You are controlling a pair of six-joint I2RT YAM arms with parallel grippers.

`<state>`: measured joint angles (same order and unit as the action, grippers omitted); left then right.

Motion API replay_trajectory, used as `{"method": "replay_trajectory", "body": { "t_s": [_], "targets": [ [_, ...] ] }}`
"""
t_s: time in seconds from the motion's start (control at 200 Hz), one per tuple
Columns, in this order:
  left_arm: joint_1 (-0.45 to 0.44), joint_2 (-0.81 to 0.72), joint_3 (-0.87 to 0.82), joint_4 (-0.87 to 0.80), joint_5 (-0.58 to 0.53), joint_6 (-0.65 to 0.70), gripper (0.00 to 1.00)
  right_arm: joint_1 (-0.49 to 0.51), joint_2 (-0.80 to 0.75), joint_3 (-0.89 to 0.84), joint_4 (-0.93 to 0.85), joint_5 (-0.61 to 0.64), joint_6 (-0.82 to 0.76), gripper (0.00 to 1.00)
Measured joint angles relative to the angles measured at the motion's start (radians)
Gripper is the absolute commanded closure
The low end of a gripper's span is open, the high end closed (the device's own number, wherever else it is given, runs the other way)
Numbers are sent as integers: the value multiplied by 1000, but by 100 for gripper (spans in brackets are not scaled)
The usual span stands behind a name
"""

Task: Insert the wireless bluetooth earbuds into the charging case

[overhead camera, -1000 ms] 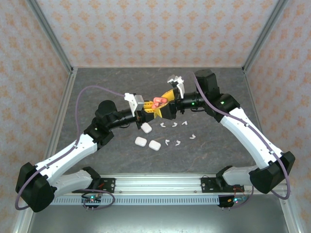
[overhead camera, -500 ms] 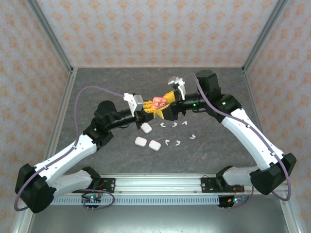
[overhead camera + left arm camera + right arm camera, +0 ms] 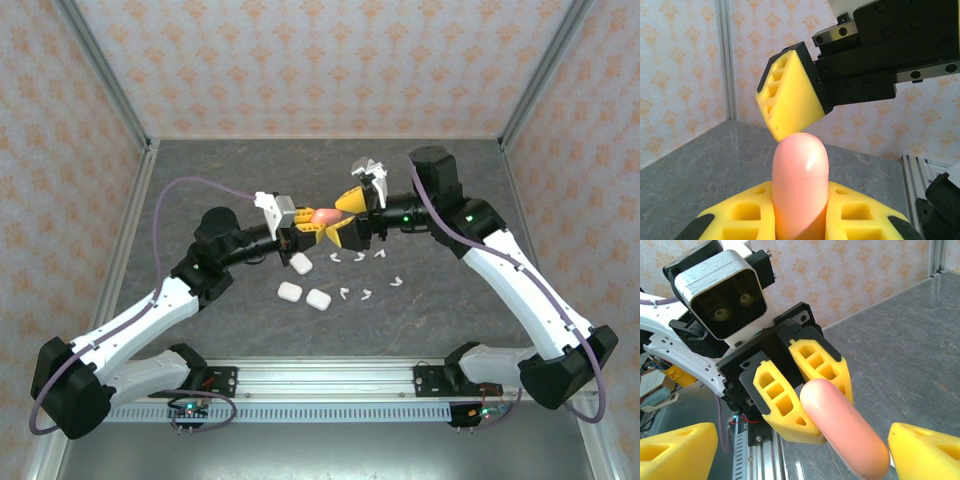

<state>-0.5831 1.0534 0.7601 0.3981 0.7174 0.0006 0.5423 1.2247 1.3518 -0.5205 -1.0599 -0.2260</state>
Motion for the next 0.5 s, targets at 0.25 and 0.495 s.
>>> {"method": "replay_trajectory", "body": {
  "t_s": [0.25, 0.495],
  "targets": [
    [0, 0, 0, -12, -31, 0, 100, 0, -28, -44, 6, 179, 12, 7],
    [0, -47, -37, -11, -140, 0, 100, -3, -105, -196, 109, 373, 112, 1]
  ]
}}
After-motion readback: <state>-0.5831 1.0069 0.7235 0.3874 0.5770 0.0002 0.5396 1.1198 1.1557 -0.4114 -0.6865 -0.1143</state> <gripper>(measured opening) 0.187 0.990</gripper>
